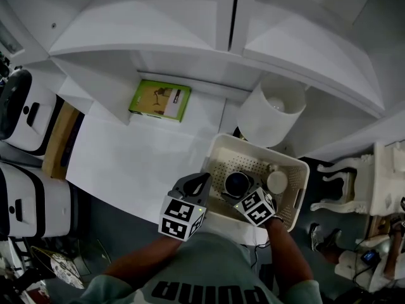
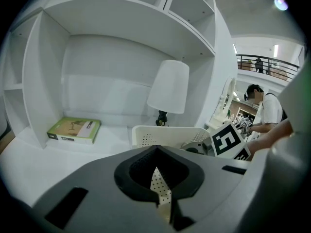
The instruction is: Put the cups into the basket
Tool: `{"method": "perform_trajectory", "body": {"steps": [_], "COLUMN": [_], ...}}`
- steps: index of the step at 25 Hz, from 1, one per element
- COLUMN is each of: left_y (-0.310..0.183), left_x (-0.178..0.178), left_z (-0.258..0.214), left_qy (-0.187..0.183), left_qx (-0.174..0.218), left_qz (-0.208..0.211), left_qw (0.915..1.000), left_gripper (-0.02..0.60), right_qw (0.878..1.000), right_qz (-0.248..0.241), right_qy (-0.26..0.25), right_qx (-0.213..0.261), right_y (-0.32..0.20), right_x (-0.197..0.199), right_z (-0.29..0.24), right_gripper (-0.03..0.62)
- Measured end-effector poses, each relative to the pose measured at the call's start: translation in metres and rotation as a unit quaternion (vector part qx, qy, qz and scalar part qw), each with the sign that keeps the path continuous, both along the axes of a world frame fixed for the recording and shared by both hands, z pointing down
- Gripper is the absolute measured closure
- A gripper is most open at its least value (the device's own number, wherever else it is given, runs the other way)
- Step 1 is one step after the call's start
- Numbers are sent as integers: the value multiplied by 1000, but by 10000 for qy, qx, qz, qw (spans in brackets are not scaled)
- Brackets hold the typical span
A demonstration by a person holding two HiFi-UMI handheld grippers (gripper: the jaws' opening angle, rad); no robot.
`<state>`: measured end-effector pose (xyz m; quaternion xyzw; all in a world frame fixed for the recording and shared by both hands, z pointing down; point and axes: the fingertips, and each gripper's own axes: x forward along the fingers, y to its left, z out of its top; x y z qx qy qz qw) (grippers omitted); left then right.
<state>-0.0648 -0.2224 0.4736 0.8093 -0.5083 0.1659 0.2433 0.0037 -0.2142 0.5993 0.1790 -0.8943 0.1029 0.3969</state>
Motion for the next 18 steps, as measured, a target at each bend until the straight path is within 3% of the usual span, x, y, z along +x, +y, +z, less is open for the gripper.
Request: {"method": "perform_trajectory", "body": {"steps": [8, 18], "left_y": [0, 0], "left_x": [0, 6], "left_z": [-4, -9], "left_qy": [6, 90], "left_qx": [45, 122], "left_qz": [163, 471], "left_qw": [9999, 9988], "left_gripper": [575, 575], "right_qw": [9995, 9991], "right_qz": [78, 156], "right_qy": [268, 362], "right_qx": [-159, 185], "right_y": [1, 5], "right_x": [11, 27], "right_z": [-3, -50], "right_gripper": [198, 200]}}
